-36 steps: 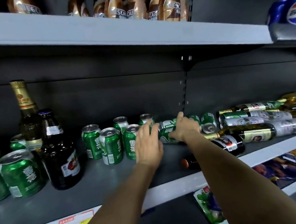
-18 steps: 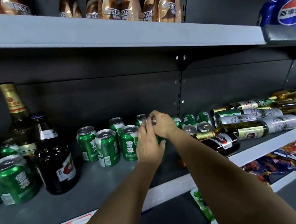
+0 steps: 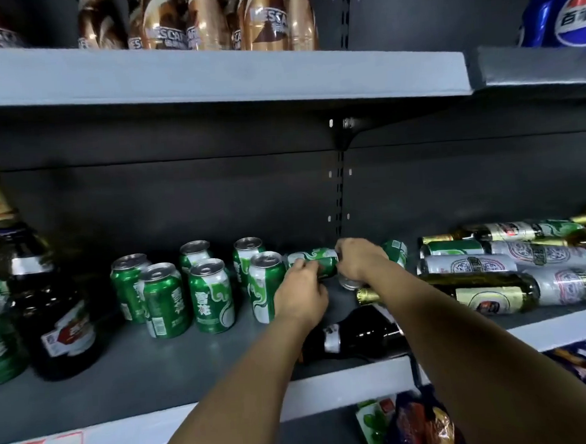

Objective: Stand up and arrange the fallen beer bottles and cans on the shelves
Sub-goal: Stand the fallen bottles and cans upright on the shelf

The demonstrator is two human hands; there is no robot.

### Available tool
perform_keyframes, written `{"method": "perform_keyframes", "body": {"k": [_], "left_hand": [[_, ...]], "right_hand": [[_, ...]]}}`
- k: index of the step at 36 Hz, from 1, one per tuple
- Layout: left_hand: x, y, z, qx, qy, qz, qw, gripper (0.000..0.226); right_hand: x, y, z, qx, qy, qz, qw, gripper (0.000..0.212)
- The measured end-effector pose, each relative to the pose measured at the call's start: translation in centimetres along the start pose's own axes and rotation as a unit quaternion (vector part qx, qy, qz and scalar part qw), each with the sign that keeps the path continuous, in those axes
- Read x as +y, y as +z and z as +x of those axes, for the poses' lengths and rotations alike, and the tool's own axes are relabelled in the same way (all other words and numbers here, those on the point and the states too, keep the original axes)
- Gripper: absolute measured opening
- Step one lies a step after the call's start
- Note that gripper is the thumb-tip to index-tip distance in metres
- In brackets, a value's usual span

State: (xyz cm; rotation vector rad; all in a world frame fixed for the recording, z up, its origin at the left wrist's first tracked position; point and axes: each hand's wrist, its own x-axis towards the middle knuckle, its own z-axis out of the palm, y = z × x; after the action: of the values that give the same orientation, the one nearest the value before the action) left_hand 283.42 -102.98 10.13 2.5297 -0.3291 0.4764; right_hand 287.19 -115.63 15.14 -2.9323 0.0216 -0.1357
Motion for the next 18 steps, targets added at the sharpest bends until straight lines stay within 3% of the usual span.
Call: {"method": "perform_keyframes", "body": {"k": [9,14,18], "left_hand": [[2.5,1.6,3.6,-0.031,-0.205,-0.102,0.973,0.067],[3.0,2.4,5.4,-0.054,-0.277,-0.145,0.948,0.076],[2.5,3.2,6.6,-0.009,-0.350,-0.210,0.913,0.076]], "right_hand": [[1.6,0.3,2.8,-0.054,-0.087,-0.063,0.993,0.051],[1.6,1.6,4.4,-0.077,-0.098,-0.053,0.991,0.067],[1.0,1.9,5.8,-0.088,-0.118,-0.082,0.986,0.073]]}}
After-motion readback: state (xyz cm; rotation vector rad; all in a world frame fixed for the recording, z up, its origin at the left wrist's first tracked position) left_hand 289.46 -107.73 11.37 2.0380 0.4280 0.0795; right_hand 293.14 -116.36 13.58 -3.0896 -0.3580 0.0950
